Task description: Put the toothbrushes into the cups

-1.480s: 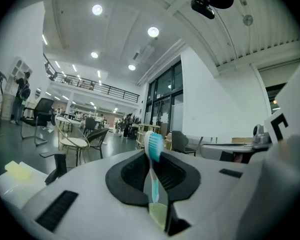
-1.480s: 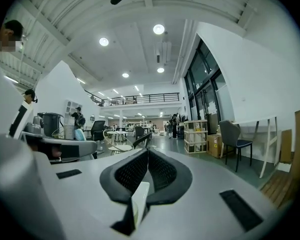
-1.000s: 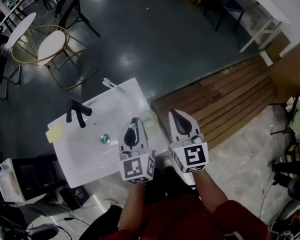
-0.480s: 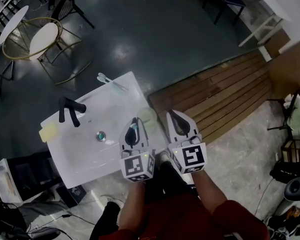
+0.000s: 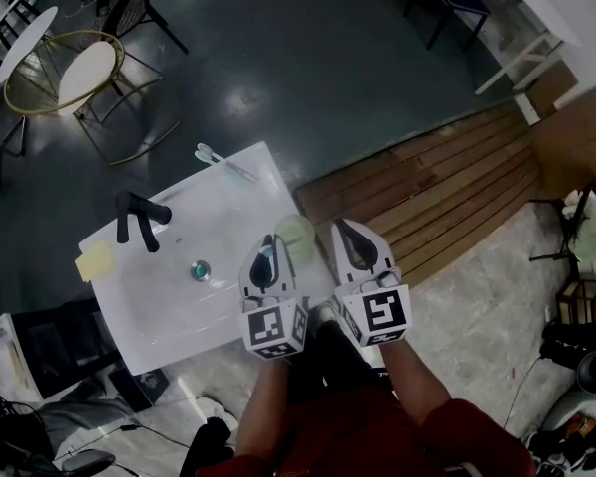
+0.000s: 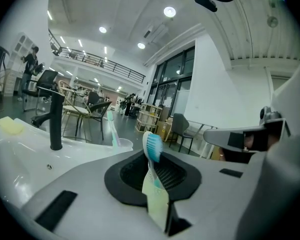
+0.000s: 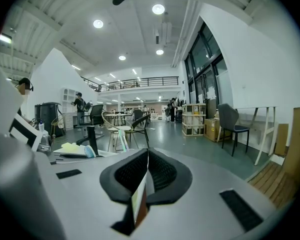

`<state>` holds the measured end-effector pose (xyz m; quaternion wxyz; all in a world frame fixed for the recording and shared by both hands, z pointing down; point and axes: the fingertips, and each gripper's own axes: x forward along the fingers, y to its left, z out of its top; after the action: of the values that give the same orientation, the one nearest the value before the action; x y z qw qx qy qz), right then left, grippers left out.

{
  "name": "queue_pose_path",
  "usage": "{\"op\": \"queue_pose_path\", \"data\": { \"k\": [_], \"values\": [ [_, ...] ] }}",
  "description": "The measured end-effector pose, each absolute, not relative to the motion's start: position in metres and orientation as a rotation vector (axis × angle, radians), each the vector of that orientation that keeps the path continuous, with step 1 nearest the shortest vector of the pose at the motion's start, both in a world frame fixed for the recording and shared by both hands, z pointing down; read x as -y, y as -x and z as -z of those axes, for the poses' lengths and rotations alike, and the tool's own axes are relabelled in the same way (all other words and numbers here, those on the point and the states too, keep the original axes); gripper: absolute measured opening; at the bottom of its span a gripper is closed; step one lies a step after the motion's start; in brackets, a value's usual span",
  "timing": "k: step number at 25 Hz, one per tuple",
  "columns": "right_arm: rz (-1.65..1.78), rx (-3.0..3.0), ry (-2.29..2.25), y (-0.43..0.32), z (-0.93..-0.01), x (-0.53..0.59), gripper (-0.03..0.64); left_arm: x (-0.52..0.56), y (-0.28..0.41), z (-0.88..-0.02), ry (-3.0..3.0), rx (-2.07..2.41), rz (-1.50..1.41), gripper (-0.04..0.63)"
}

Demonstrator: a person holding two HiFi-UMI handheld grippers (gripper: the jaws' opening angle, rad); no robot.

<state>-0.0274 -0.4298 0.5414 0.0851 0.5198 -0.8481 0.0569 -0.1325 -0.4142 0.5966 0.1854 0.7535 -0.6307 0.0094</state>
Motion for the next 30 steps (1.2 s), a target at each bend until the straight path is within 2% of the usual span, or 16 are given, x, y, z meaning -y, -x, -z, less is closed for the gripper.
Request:
{"op": "queue_pose_path", "data": {
  "k": [8, 10, 13, 30],
  "values": [
    [-0.170, 2.538, -1.549, 0.031, -0.539, 0.430, 0.029, 0.415, 0.132, -0.596, -2.137, 1.757, -0.021, 0.059],
    [-0.170, 2.539, -1.548, 0.032, -0.540, 0.431, 0.030, 0.416, 0.132, -0.597, -2.138, 1.751, -0.021, 0.120],
    [-0.172, 2.538, -1.549, 0.032, -0.539, 0.431, 0.029, 0.417, 0.133, -0.597, -2.135, 1.749, -0.023, 0.164],
    [-0.166, 2.554, -1.519, 0.039, -0.534, 0.431, 0.030, 0.416, 0.144, -0.588, -2.131, 1.784, -0.035, 0.218]
  ]
}}
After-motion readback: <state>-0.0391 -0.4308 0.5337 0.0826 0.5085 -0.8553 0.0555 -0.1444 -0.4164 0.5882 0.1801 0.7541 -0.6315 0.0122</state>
